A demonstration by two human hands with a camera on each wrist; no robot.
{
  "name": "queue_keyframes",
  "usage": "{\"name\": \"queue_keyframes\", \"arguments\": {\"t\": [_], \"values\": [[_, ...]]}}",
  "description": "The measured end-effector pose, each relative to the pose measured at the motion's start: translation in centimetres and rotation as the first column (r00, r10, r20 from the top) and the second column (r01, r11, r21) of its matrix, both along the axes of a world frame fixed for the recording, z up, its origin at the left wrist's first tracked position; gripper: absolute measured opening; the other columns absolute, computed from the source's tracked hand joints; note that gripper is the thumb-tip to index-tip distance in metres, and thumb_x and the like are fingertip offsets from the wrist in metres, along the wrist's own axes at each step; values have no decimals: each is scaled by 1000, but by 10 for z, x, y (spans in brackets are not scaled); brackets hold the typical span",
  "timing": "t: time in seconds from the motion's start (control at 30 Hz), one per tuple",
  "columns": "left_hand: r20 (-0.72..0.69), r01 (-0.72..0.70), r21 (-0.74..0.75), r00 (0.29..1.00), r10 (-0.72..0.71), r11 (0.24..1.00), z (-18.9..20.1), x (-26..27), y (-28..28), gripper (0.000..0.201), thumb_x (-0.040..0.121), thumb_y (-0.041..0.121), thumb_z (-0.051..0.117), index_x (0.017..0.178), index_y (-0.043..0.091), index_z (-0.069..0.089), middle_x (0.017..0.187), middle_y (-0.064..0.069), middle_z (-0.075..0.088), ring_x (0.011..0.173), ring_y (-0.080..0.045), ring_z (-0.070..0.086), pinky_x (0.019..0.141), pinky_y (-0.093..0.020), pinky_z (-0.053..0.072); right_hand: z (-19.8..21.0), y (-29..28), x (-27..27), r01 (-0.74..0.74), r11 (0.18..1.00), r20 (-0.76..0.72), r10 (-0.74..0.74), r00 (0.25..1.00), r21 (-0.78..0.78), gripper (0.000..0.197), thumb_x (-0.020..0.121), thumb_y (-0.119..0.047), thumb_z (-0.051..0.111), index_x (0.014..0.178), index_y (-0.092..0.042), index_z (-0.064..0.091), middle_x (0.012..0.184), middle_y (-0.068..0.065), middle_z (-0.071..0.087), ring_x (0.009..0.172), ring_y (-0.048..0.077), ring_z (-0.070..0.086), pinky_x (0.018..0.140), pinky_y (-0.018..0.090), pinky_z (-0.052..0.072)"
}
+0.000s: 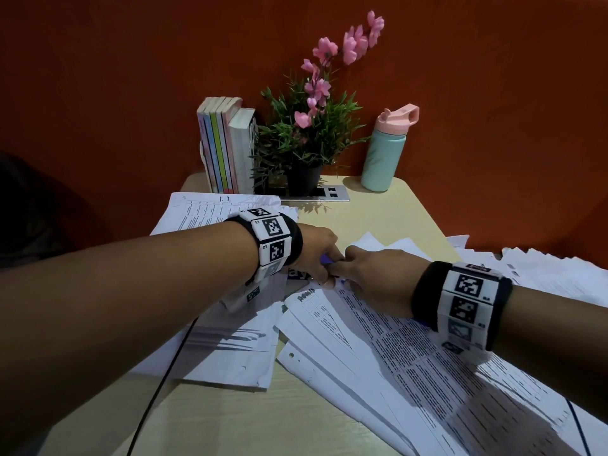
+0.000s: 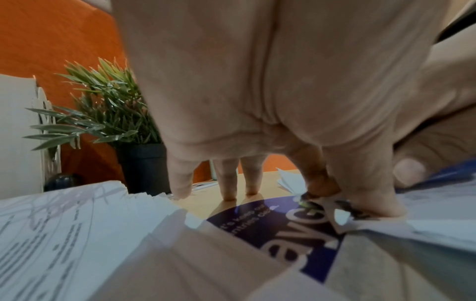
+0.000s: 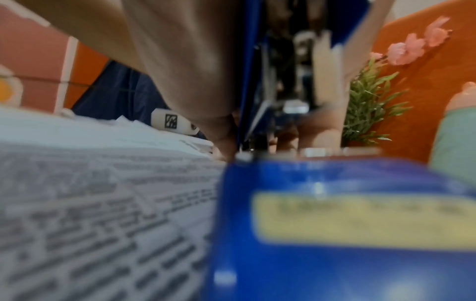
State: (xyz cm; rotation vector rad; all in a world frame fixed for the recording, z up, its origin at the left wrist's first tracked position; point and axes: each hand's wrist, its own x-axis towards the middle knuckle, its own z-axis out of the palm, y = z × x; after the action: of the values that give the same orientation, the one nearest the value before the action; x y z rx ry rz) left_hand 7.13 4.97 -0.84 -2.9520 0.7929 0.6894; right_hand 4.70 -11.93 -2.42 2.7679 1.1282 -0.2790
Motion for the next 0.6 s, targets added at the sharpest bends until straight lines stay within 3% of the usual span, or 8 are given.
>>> {"name": "queue_keyframes", "arguments": {"t": [0.1,0.2,0.33,0.37,0.43,0.5,0.6], "values": [[-19,-10,-20,1000,10,1000,0,-1,3,41,91,43,66,129,27,64,146,-13,41,129,-29,46,101,-40,44,3,-6,2,13,997,-25,-11,1000,75,44,102,-28,36,142,-47,35,109,-3,44,81,23,50,69,35,40],[-22,-5,-24,1000,4,1000,0,-2,3,39,92,43,65,127,25,63,145,-13,42,130,-30,45,102,-42,43,2,-16,-2,34,989,-47,-28,999,147,45,102,-28,35,144,-45,34,117,-3,47,91,23,57,78,37,46],[51,0,51,999,-2,999,0,-4,3,52,93,49,60,139,27,53,133,-7,52,116,-29,54,88,-36,46,2,-38,-10,63,966,-70,-46,996,249,45,103,-25,40,144,-40,39,121,-7,49,105,20,57,87,35,44],[93,-31,81,995,23,996,0,-5,3,51,94,52,57,134,22,56,124,-8,56,106,-28,57,82,-35,48,4,-46,-12,73,961,-72,-56,996,266,45,103,-27,41,145,-41,39,120,-9,49,105,17,56,88,34,44],[137,-139,140,983,120,980,1,-9,1,61,94,65,44,107,8,62,93,-7,59,77,-25,55,65,-32,44,7,-64,-16,100,950,-78,-81,994,295,45,103,-30,43,146,-43,38,112,-17,48,96,5,54,83,27,42],[79,-243,170,969,233,955,2,-16,-2,74,87,78,36,85,8,58,70,-4,51,59,-20,45,53,-29,35,9,-81,-19,126,942,-83,-105,991,310,46,102,-31,45,145,-44,38,102,-25,44,87,-6,49,74,14,36],[10,-260,184,965,262,948,9,-29,-13,66,86,73,49,67,11,54,56,0,45,44,-11,39,42,-20,33,6,-98,-21,175,938,-106,-149,983,301,46,102,-30,45,145,-45,39,99,-26,44,87,-8,48,73,13,34]]}}
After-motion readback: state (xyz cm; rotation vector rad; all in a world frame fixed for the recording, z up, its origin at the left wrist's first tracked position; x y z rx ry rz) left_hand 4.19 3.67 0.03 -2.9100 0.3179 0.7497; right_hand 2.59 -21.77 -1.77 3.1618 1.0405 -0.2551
